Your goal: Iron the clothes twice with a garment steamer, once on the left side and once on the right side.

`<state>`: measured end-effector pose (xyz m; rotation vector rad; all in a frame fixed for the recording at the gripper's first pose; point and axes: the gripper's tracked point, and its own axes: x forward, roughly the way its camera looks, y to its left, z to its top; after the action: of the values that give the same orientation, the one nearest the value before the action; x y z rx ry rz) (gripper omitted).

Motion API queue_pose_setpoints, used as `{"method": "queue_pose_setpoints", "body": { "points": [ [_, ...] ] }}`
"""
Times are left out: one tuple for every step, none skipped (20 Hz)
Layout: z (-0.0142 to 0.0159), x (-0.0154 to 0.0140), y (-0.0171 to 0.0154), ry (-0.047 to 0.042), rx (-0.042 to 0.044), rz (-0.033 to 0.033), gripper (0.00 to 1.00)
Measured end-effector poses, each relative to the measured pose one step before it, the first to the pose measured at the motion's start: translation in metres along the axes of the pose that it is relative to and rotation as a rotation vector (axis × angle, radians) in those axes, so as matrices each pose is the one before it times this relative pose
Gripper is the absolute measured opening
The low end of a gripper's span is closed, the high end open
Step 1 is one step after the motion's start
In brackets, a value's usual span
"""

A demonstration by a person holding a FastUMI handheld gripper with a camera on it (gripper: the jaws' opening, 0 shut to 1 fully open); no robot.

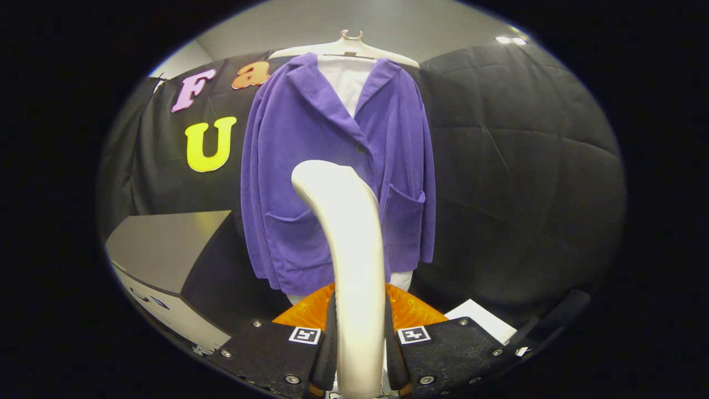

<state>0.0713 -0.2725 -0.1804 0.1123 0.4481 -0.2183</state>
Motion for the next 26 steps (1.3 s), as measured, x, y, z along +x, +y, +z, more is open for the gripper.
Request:
{"method": "queue_pose_setpoints", "body": {
  "points": [
    [0.01776,-0.00060,-0.00460,-0.02868,0.00860,0.01063,0.36],
    [0.01591,-0.00147,-0.00267,-0.03070,0.00936,0.00741,0.36],
    [0.01852,-0.00014,-0.00296,-0.03325,0.01027,0.00486,0.36],
    [0.01463,-0.00007,-0.00260,-0.02789,0.00228,0.00314,0.36],
    [0.01703,0.00183,-0.00276,-0.02729,-0.00246,-0.00305,0.36],
    [0.01326,0.00233,-0.00321,-0.01905,-0.00153,-0.00641,0.36],
    [0.01684,0.00624,-0.00175,-0.02044,0.00597,-0.00039,0.36],
    [0.01648,0.00546,-0.00001,-0.02301,0.01302,0.00623,0.36],
    [0.01711,0.00510,-0.00080,-0.03200,0.01919,-0.00339,0.36],
    [0.01442,0.00691,-0.00308,-0.03513,0.00909,-0.01379,0.36],
    [0.01405,0.00759,-0.00307,-0.03232,-0.00488,-0.01850,0.36],
    [0.00950,0.00891,-0.00332,-0.02916,-0.00945,-0.01875,0.36],
    [0.00881,0.00849,-0.00275,-0.01944,-0.01114,-0.01581,0.36],
    [0.00650,0.00775,-0.00224,-0.01726,-0.01129,-0.01637,0.36],
    [0.00635,0.00771,-0.00319,-0.01485,-0.01480,-0.02029,0.35],
    [0.00572,0.00731,-0.00265,-0.01276,-0.01333,-0.02058,0.35],
    [0.00563,0.00687,-0.00155,-0.01093,-0.00858,-0.02054,0.35],
    [0.00383,0.00641,-0.00061,-0.00712,-0.00390,-0.01923,0.35],
    [0.00330,0.00518,-0.00112,-0.00717,-0.00194,-0.01521,0.35],
    [0.00292,0.00646,-0.00120,-0.00861,-0.00290,-0.01695,0.35],
    [0.00243,0.00818,-0.00032,-0.00773,-0.00856,-0.01532,0.36],
    [0.00107,0.00766,-0.00048,-0.00591,-0.01071,-0.01432,0.35],
    [-0.00136,0.00717,-0.00129,-0.00175,-0.01341,-0.02057,0.35],
    [-0.00223,0.00573,-0.00220,0.00299,-0.01044,-0.01947,0.35],
    [-0.00262,0.00529,-0.00072,0.00308,-0.00877,-0.01689,0.35],
    [-0.00386,0.00482,0.00084,0.00478,-0.01068,-0.00987,0.35]
  ]
}}
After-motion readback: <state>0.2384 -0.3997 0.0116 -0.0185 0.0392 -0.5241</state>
